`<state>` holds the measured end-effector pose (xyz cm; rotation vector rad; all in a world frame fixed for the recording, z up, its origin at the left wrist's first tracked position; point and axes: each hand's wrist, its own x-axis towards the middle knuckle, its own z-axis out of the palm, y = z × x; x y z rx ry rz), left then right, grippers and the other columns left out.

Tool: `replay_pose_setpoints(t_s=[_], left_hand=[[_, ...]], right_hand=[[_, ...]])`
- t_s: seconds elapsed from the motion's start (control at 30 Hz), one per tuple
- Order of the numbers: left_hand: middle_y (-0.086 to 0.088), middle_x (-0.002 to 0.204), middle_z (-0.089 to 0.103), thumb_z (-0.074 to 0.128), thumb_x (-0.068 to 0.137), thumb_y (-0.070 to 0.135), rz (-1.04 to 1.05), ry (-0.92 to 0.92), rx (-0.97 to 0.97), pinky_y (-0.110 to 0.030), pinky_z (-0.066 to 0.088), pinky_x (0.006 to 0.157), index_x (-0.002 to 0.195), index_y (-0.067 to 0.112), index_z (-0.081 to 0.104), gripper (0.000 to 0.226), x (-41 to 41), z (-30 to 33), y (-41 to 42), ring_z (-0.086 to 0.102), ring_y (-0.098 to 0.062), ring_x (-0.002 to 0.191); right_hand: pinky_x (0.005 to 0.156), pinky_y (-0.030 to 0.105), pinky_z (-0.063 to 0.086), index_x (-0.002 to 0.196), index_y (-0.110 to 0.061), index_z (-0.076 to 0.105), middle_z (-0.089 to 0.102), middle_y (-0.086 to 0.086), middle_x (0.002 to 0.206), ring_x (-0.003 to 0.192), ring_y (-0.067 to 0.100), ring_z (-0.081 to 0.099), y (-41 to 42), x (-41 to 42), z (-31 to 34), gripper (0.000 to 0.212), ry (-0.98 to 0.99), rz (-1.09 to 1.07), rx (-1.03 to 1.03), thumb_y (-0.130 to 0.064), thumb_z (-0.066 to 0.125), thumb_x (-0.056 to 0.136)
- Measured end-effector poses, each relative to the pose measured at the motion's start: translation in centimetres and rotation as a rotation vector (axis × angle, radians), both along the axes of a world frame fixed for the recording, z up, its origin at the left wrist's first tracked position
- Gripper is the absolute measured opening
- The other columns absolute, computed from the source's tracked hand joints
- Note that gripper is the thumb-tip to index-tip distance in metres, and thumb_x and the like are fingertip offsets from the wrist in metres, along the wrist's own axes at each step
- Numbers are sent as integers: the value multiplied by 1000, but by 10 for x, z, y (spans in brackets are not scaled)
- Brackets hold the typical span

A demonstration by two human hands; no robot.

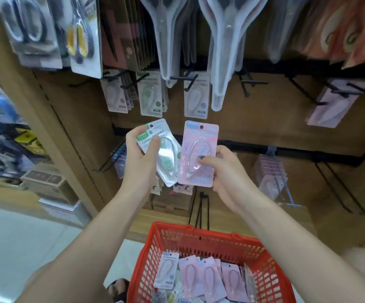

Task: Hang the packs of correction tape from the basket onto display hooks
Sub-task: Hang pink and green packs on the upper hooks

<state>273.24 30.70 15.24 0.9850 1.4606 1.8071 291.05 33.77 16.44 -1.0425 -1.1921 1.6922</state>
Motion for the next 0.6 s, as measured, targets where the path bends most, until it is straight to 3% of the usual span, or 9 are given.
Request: replay_pose_setpoints(t_s=[0.07, 0.17, 0.27, 0.37, 0.43, 0.5, 0.6], left_hand=[[1, 119, 70, 62, 105, 24, 24, -46, -14, -33, 62, 77, 133, 31, 48, 32, -12, -1, -2, 75, -15, 98], [-1, 118, 73, 65, 103, 27, 47, -61, -24, -44, 63, 83, 126, 34, 50, 29, -27, 2, -4, 76, -21, 102], [-3, 118, 74, 66, 102, 28, 77, -104, -13, -46, 62, 73, 125, 29, 50, 28, -43, 3, -7, 76, -24, 102], [2, 110, 77, 67, 102, 33, 138, -110, -34, -38, 58, 58, 118, 25, 53, 23, -58, 5, -11, 78, -20, 96], [6, 100, 77, 67, 101, 32, 174, -90, -40, -33, 60, 57, 110, 20, 56, 19, -66, 8, -13, 78, -14, 90], [8, 91, 76, 70, 100, 30, 184, -30, -18, -34, 62, 65, 104, 16, 58, 19, -73, 12, -13, 78, -15, 89], [3, 95, 76, 72, 98, 28, 167, 39, 45, -37, 64, 76, 103, 12, 60, 20, -77, 24, -13, 77, -18, 93]], right_hand=[[100, 57, 57, 121, -8, 61, 74, 11, 118, 110, 31, 73, 1, -8, 0, 25, -18, 13, 12, 0, 61, 97], [99, 60, 56, 120, -8, 63, 75, 12, 117, 111, 34, 72, 2, -21, 3, 28, -49, 34, 71, 0, 64, 93], [101, 62, 54, 116, -9, 63, 75, 13, 115, 109, 34, 73, 6, -37, 11, 26, -51, 43, 109, -1, 65, 91], [102, 62, 54, 117, -16, 64, 75, 9, 112, 108, 31, 72, 12, -51, 18, 30, -101, 29, 154, -3, 64, 89], [98, 49, 57, 134, -32, 58, 74, 2, 111, 106, 21, 71, 14, -56, 22, 53, -187, 46, 226, -3, 63, 89], [92, 29, 56, 147, -46, 46, 68, -3, 124, 112, 13, 63, 13, -60, 25, 74, -277, 71, 346, 1, 59, 90], [66, -3, 44, 146, -31, 55, 52, -4, 146, 111, 0, 50, 14, -67, 27, 65, -362, 37, 457, 8, 43, 95]])
